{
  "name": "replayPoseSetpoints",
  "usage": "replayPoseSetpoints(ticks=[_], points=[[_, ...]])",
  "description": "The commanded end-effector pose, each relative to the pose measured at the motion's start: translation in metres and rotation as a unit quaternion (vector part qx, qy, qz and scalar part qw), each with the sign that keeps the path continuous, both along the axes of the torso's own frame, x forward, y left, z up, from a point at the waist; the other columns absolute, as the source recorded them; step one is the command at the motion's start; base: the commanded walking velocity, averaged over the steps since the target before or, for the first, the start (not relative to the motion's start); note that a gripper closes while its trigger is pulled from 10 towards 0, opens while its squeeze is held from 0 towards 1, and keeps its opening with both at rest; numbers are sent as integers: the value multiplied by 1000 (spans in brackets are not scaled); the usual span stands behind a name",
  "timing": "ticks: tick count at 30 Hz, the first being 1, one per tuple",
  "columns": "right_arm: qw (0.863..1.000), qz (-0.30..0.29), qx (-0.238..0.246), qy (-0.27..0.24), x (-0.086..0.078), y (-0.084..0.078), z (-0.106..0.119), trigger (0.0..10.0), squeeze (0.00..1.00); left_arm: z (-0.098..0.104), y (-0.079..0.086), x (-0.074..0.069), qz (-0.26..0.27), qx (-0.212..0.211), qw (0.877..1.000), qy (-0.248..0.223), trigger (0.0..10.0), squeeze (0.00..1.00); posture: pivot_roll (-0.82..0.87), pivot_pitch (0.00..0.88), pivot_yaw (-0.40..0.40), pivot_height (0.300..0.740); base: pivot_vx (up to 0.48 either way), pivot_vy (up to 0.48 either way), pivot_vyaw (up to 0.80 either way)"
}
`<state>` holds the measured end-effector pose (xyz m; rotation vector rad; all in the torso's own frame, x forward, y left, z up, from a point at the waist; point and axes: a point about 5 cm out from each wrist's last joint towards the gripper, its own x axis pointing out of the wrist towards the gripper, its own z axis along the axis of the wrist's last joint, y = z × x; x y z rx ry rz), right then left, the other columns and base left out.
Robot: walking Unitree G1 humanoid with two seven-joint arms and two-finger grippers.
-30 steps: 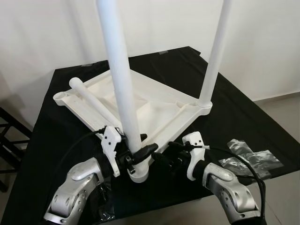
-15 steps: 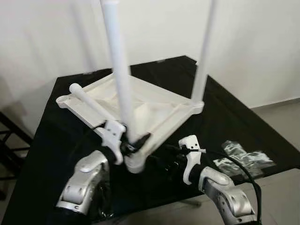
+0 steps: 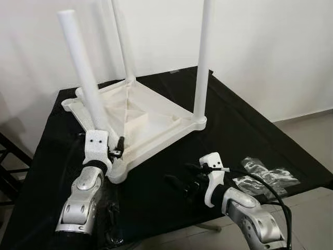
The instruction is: Building children table
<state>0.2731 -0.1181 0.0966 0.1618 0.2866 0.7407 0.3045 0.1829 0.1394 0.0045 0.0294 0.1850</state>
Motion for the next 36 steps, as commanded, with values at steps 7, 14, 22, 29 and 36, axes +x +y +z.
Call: replayPoseSetpoints(ticks=[7, 14, 22, 29, 36], points=[[1000, 3, 6, -1, 1, 2, 2, 10000, 0, -12, 25, -11, 145, -34, 989, 23, 10000, 0, -107, 0, 50, 740, 0, 0, 0], [1000, 3, 6, -1, 1, 2, 2, 10000, 0, -8, 32, -12, 167, -42, 985, 9, 0, 0, -108, 1, 50, 740, 0, 0, 0], [1000, 3, 6, -1, 1, 2, 2, 10000, 0, -7, 32, -14, 166, -51, 985, 4, 0, 0, -108, 2, 48, 740, 0, 0, 0], [1000, 3, 6, 0, 0, 1, 2, 10000, 0, 17, -9, -2, -65, -59, 992, -91, 0, 0, -113, 1, 48, 740, 0, 0, 0], [1000, 3, 6, 2, 1, 1, 1, 10000, 0, 28, -91, -53, -533, -75, 837, -97, 0, 0, -104, 0, 41, 740, 0, 0, 0]])
